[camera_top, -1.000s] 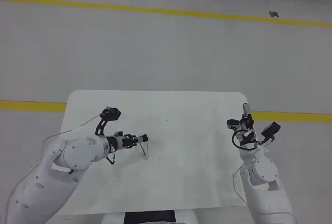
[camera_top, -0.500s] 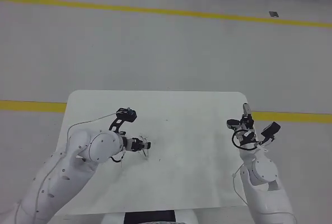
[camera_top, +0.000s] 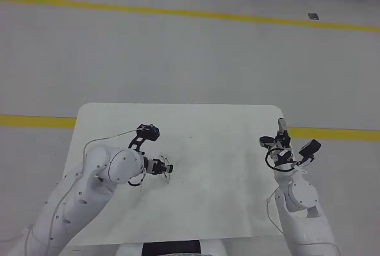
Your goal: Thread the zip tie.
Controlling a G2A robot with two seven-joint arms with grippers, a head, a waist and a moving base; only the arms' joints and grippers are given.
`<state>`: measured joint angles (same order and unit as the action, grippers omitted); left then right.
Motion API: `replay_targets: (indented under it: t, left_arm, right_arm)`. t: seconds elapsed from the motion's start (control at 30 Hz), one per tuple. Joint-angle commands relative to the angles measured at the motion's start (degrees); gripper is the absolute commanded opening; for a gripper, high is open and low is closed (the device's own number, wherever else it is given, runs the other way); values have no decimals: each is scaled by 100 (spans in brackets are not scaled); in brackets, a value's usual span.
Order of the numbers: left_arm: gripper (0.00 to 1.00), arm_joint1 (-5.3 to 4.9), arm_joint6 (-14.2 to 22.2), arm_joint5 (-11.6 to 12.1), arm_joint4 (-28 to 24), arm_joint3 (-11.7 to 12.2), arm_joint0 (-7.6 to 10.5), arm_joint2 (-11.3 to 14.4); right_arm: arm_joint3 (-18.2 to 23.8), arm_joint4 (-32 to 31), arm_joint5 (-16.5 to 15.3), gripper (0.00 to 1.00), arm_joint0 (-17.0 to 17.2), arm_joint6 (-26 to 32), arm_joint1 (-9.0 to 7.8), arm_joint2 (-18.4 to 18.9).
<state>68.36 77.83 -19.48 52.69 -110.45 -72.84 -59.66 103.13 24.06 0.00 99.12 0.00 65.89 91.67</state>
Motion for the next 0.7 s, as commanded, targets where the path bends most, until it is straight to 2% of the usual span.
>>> replay_targets:
  t: [0.0, 0.13, 0.23, 0.37, 0.53, 0.67]
  left_arm:
    - [100, 13, -102, 0, -18, -131, 2, 74]
    - [100, 80, -99, 0, 74, -133, 53, 277]
    - [100, 172, 97, 0, 215, -71, 126, 359]
    - [100, 349, 182, 0, 447, 203, 94, 345]
    - [100, 607, 182, 0, 700, 304, -55, 291]
    - [100, 618, 182, 0, 720, 307, -61, 297]
  right_arm:
    - [0, 0, 0, 100, 0, 0, 0, 0]
    - [0, 0, 0, 100, 0, 0, 0, 0]
    - [0, 0, 0, 100, 0, 0, 0, 0]
    - [0, 0, 0, 100, 0, 0, 0, 0]
    - [0, 0, 0, 100, 0, 0, 0, 0]
    - [0, 0, 0, 100, 0, 0, 0, 0]
